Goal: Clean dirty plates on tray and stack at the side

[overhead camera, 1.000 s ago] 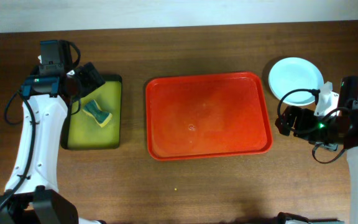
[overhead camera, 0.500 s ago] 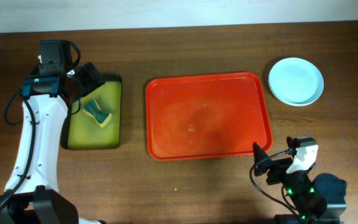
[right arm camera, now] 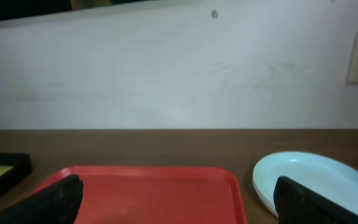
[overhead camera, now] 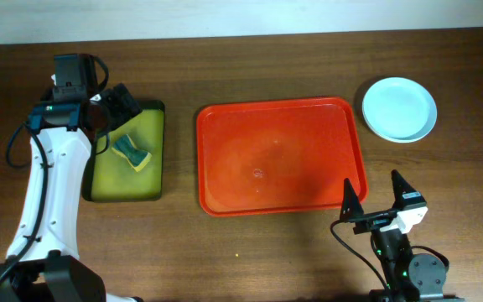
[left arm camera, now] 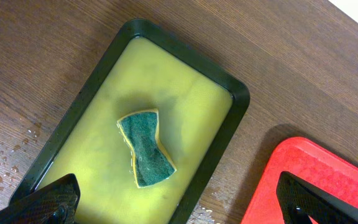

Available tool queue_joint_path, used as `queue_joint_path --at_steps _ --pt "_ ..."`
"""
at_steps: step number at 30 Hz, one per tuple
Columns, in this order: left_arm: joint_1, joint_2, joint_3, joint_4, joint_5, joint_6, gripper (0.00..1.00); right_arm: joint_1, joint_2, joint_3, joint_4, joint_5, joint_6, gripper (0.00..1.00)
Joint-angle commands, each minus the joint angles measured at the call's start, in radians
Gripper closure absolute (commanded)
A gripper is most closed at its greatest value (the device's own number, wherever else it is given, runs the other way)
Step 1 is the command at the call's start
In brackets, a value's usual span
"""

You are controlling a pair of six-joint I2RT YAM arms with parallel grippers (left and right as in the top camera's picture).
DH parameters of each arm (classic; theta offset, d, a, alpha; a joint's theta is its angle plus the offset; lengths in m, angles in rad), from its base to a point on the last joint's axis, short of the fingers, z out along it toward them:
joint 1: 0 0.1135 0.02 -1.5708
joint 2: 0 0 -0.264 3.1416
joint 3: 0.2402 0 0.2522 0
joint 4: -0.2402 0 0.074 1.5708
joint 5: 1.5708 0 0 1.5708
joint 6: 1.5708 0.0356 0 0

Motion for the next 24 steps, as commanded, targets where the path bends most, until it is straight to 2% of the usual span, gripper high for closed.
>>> queue_joint_path --at_steps 1,4,6,24 --pt "0.000 -0.001 0.008 -0.002 0.000 0.002 0.01 0.008 -0.011 -0.037 0.035 0.032 0.003 0.01" --pt "0.000 -0.001 0.008 -0.002 0.000 0.002 0.01 0.007 -0.011 -0.037 -0.004 0.077 0.003 0.01" --pt "0.000 -0.001 0.008 -0.002 0.000 0.002 0.00 0.007 -0.011 -0.037 -0.144 0.108 0.003 0.01" --pt "0.000 -0.001 0.008 -0.002 -0.008 0.004 0.01 0.007 -0.011 -0.037 -0.146 0.113 0.003 0.01"
